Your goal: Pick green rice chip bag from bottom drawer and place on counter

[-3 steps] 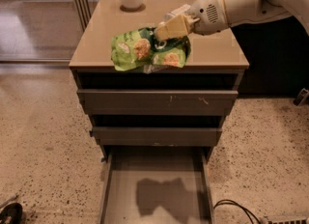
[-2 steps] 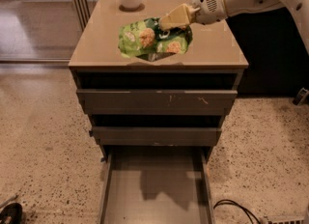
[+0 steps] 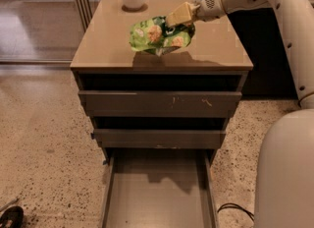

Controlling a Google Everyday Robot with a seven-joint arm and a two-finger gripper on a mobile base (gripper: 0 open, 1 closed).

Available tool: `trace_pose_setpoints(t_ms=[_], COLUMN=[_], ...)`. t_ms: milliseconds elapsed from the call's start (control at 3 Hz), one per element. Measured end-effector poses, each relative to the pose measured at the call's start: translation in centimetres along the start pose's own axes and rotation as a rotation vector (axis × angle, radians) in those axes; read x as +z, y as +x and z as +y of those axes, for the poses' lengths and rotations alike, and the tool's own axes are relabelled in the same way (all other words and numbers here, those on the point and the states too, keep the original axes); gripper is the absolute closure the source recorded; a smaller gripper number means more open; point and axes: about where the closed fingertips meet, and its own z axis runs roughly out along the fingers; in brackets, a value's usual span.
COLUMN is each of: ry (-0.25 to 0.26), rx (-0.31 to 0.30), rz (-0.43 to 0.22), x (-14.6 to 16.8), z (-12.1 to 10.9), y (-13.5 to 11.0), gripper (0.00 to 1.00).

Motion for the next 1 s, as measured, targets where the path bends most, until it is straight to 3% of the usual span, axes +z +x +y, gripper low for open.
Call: trace_pose_setpoints(t_ms=[333,667,1000], ry=[0.000,0.047,0.106], rx=[0.000,0.027,0.085], rz=[0.000,0.039,0.083], x=[0.0,0.9,1.4], z=[0.0,-2.4,-6.1], y=[0.0,0.9,2.8], gripper=[1.00,1.00,1.00])
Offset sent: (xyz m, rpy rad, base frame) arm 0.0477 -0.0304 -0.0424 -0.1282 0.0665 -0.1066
